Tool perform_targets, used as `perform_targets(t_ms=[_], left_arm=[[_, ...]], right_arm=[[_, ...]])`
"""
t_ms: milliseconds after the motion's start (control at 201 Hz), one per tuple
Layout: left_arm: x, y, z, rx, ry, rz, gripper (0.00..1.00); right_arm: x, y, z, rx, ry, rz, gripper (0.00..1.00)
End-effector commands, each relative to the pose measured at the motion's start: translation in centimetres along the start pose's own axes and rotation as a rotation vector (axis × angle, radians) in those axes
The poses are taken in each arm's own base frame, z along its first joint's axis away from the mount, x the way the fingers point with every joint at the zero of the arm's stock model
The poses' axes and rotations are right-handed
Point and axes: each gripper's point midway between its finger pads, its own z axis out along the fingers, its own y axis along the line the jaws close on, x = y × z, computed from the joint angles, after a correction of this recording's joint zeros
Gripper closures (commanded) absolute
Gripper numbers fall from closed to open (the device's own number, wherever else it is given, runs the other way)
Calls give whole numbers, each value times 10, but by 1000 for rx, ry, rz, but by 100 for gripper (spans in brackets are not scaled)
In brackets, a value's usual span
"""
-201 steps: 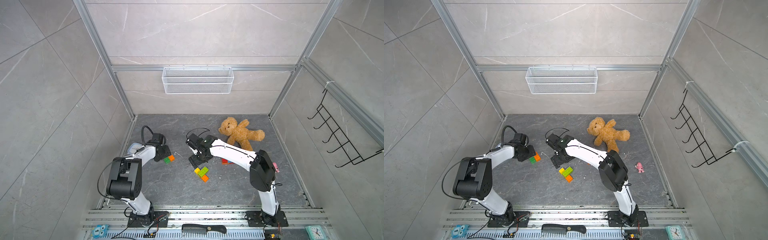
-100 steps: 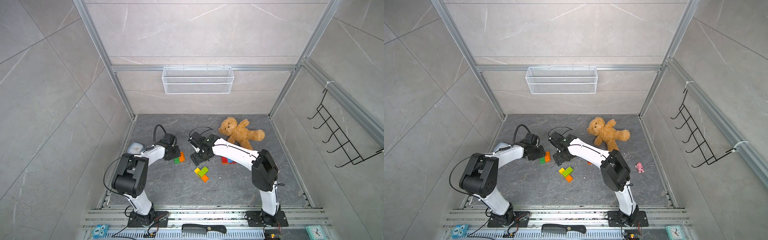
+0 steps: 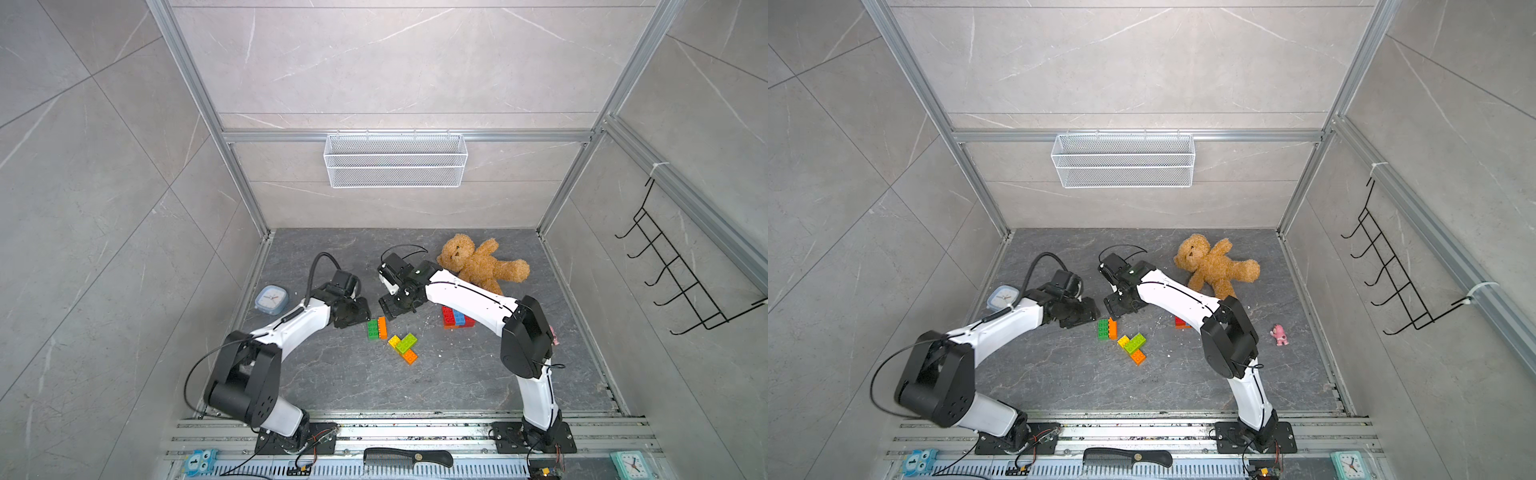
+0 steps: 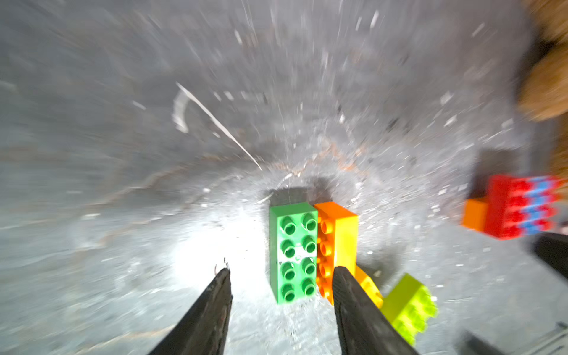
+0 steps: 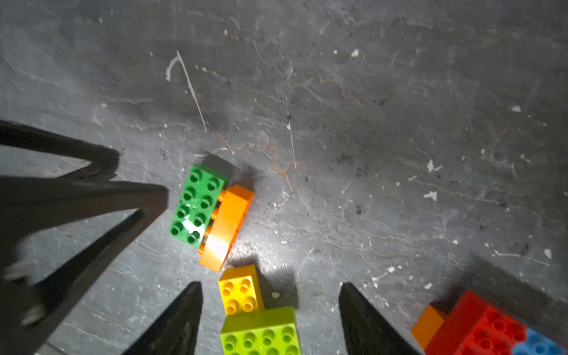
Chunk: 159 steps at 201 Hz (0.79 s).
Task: Assemble a rectangle with lego
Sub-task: Move the lego bricks from the center of the board.
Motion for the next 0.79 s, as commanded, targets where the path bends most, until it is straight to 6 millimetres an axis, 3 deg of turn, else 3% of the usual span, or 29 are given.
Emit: perform_targets(t_ms=[0,175,434,608,788], left_arm=[[-2,30,-19,-37,-34,-37,44],[3,57,-25,-50,-54,-99,44],[5,56,-22,-24,-65,-110,44],[4,55,-22,-21,-65,-103,44],[6,55,-21,-17,-63,-103,44]], right_arm=[[5,13,15,-36,63,-19,32],[11,26,26,-44,135,-22,31],[23,28,56,-16,211,32,37],[24,26,73,-12,230,59,51],[15,17,75,-24,201,101,69]])
